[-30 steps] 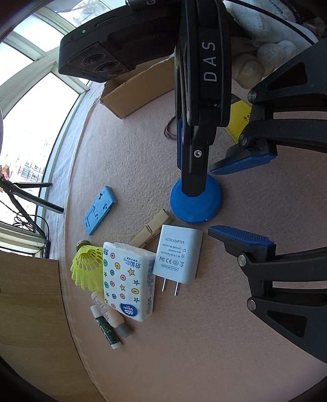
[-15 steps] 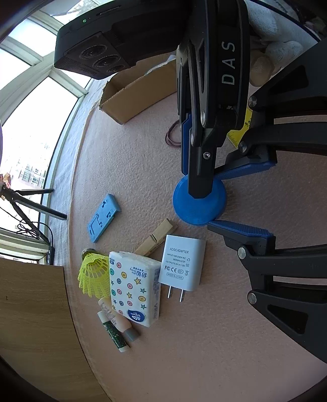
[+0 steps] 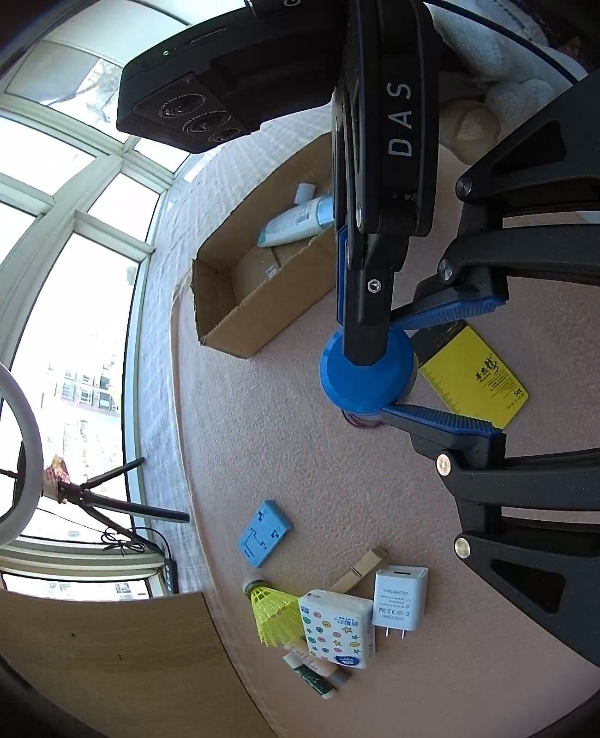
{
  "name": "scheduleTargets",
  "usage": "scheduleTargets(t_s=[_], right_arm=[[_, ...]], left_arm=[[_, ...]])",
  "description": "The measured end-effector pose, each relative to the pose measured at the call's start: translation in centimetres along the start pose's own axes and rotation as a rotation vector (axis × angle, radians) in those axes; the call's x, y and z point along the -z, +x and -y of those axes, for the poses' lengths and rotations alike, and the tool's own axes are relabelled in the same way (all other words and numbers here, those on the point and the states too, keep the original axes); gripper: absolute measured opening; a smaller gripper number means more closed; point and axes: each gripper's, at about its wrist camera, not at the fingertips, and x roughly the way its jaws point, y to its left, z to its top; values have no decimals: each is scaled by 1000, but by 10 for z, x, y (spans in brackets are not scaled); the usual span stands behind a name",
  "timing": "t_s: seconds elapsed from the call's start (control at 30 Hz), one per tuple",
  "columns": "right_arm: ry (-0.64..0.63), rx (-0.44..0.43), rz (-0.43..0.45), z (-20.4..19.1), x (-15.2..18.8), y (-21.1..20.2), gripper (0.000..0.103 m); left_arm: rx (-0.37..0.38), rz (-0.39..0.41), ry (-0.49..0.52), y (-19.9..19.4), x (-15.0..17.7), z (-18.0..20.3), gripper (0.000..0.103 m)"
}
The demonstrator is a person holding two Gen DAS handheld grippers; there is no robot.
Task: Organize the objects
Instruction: 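Carry the blue lid with the right tool into the box and release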
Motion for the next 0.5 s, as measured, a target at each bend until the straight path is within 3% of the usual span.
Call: scheduleTargets(t_s=[0.5], right_arm=[[194, 113, 159, 105, 27, -103, 28]], left_arm=[[165, -48, 190, 57, -26, 128, 37]])
